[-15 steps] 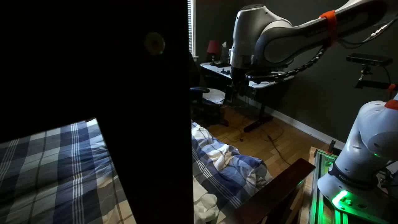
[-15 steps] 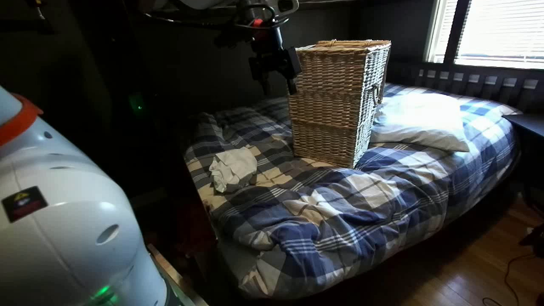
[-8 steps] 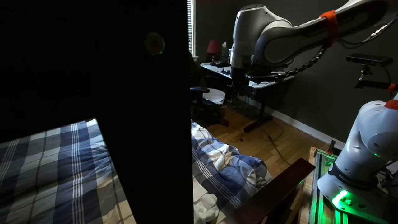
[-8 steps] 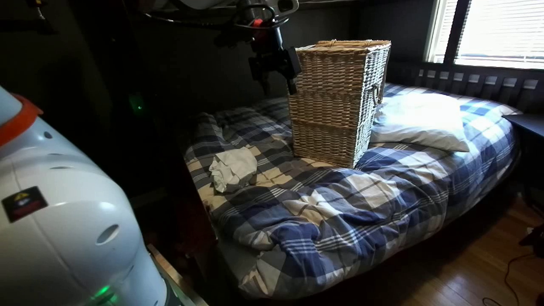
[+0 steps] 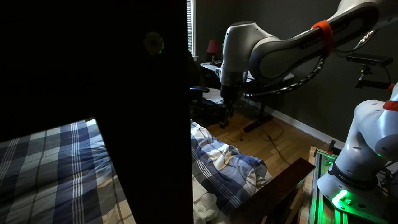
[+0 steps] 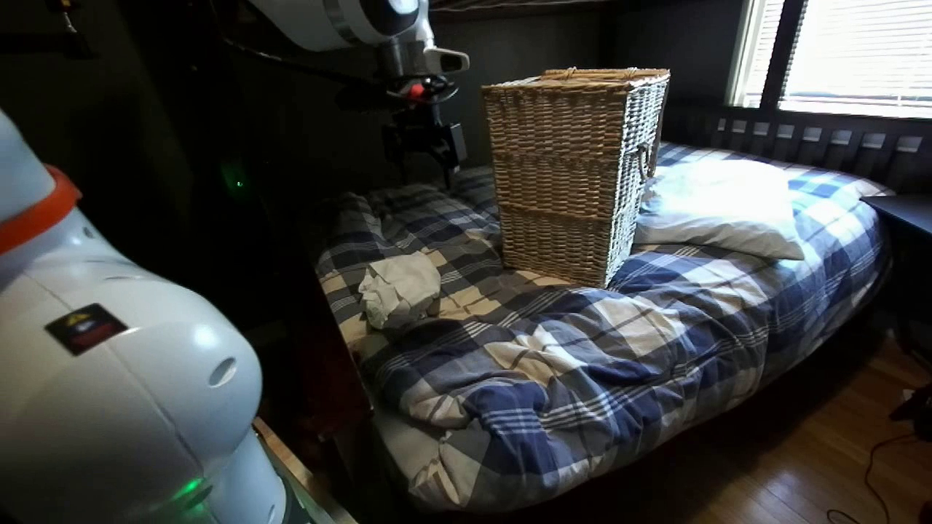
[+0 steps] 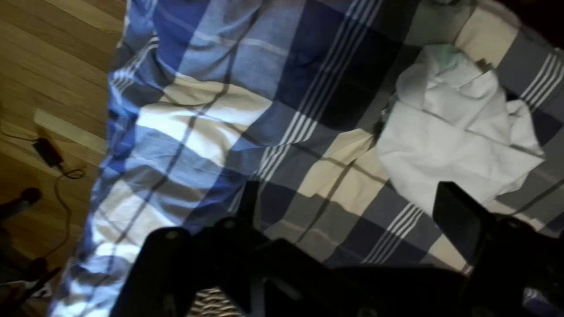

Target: Put the white cloth in the laundry basket

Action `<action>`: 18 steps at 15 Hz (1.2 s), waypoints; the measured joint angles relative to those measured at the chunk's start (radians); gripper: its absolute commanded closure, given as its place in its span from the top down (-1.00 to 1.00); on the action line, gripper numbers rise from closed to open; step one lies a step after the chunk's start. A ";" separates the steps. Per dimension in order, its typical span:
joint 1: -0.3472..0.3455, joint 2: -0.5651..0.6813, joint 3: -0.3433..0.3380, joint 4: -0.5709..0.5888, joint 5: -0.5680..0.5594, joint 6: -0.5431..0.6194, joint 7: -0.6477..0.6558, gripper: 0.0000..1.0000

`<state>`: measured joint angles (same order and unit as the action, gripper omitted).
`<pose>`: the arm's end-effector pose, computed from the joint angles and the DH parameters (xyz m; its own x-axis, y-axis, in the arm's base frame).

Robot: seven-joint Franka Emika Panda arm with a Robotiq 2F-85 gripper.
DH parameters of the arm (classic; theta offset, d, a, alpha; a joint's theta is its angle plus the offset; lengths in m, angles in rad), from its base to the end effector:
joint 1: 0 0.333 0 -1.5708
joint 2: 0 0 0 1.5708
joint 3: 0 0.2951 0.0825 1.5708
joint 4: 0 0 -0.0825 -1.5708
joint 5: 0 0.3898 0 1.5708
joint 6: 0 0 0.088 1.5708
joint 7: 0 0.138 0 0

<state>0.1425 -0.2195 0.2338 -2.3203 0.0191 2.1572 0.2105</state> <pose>0.4556 0.1809 0.3773 0.9868 0.1513 0.0570 0.1502 -0.9884 0.0226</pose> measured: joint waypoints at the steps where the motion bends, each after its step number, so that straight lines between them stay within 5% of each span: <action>1: 0.028 0.042 0.014 -0.004 0.007 0.045 -0.013 1.00; 8: 0.113 0.427 0.054 0.112 -0.079 0.335 -0.082 1.00; 18: 0.192 0.848 0.045 0.517 -0.061 0.375 -0.113 1.00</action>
<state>0.3344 0.6285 0.2786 -1.8029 -0.0421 2.5321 0.0980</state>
